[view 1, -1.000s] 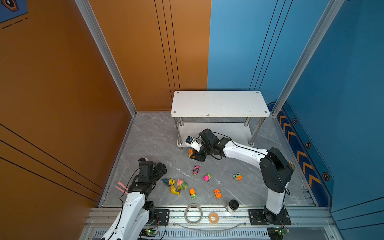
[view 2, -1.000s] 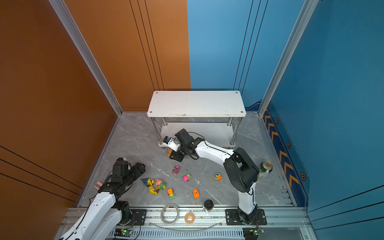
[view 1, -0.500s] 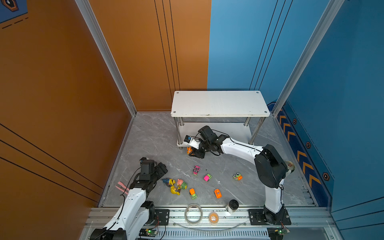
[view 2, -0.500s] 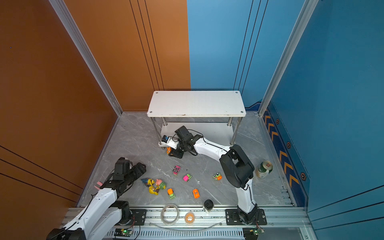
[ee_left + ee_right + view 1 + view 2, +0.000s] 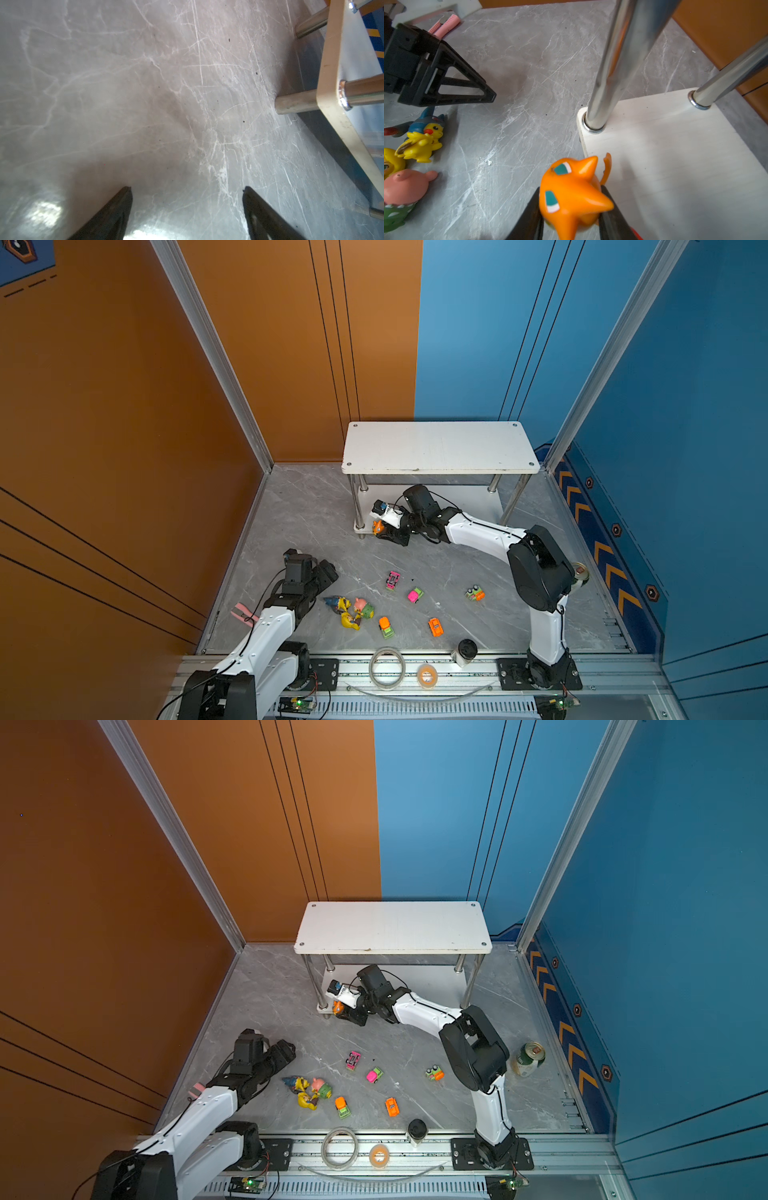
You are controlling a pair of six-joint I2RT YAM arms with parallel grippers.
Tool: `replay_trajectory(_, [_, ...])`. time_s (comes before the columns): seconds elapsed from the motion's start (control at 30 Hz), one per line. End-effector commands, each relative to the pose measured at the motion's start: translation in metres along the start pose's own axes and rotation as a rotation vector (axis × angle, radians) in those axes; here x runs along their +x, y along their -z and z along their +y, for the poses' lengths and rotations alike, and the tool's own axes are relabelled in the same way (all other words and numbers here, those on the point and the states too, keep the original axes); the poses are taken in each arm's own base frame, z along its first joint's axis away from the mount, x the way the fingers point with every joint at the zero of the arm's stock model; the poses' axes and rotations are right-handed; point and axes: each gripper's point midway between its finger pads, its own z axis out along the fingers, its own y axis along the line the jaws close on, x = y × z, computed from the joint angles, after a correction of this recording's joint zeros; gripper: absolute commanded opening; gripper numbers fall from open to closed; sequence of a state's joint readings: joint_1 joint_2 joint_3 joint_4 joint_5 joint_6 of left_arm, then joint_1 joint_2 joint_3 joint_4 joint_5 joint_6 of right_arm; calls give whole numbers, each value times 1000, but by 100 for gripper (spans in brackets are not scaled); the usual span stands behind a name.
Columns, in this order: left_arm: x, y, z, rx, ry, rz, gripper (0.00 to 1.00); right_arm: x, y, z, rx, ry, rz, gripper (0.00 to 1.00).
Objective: Place and organize the plastic toys onto the shelf
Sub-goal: 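Carry the Charizard with the right gripper onto the lower shelf tier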
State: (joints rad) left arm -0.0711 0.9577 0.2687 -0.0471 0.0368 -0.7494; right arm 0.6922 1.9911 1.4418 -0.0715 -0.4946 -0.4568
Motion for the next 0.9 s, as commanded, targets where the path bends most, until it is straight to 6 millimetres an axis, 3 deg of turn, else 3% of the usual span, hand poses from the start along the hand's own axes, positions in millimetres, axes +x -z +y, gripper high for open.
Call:
replay_trajectory(0.0, [-3,0,-5,-2,-21,-1,85,5,-6,-18,27,3,-27,9])
replay_trajectory(0.5, [1,-2,-6,-13,-36,7,85,19,-15,-41,-5,-88,-34,10])
replay_trajectory(0.87, [2,-4,-7,-20,-42,14,90,29,-23,-49,-2,-131,-14,30])
